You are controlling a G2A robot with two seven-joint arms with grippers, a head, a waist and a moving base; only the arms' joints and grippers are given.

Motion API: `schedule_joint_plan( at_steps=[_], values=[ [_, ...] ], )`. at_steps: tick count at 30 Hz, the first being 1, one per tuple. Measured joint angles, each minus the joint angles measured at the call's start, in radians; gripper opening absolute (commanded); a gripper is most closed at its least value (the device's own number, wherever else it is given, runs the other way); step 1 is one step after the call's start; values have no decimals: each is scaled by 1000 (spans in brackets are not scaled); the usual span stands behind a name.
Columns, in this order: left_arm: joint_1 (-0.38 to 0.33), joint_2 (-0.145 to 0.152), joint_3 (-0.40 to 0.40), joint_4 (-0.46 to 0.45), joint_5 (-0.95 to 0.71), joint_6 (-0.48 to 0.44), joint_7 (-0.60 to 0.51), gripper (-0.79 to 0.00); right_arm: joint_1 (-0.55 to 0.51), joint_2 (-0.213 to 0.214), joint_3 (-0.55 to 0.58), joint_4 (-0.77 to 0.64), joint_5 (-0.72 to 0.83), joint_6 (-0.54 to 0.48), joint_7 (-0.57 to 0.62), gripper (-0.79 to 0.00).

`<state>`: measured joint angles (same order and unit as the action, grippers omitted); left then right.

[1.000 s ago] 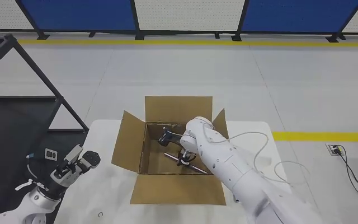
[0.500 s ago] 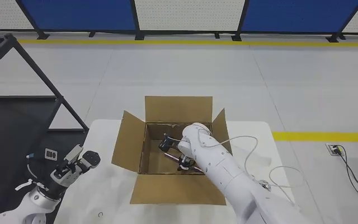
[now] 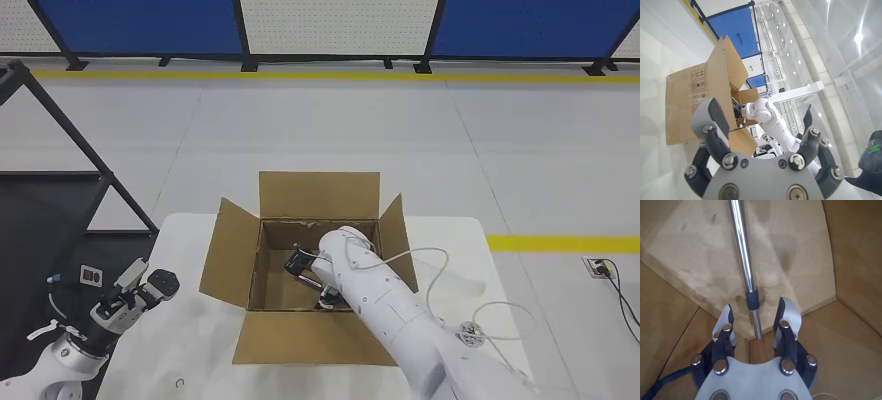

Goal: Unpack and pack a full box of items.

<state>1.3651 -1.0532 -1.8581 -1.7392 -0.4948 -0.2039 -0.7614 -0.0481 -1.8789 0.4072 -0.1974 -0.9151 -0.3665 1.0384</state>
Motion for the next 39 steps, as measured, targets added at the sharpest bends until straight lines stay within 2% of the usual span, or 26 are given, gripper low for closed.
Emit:
schedule_joint_plan(
  at_steps=[13, 14, 15, 30, 39],
  values=[
    [0, 0, 0, 0, 0, 0, 0, 0, 0, -21, 23, 42, 23, 40, -10, -400],
    [0, 0, 0, 0, 0, 0, 0, 0, 0, -22, 25, 45, 25, 41, -11, -240],
    [0, 0, 0, 0, 0, 0, 0, 0, 0, -22, 28, 47, 29, 43, -11, 0],
    [0, 0, 0, 0, 0, 0, 0, 0, 6, -23, 35, 53, 38, 51, 11, 0],
    [24, 0, 5, -28, 4, 0, 15, 0, -29, -13, 34, 35, 15, 35, -26, 0]
  ],
)
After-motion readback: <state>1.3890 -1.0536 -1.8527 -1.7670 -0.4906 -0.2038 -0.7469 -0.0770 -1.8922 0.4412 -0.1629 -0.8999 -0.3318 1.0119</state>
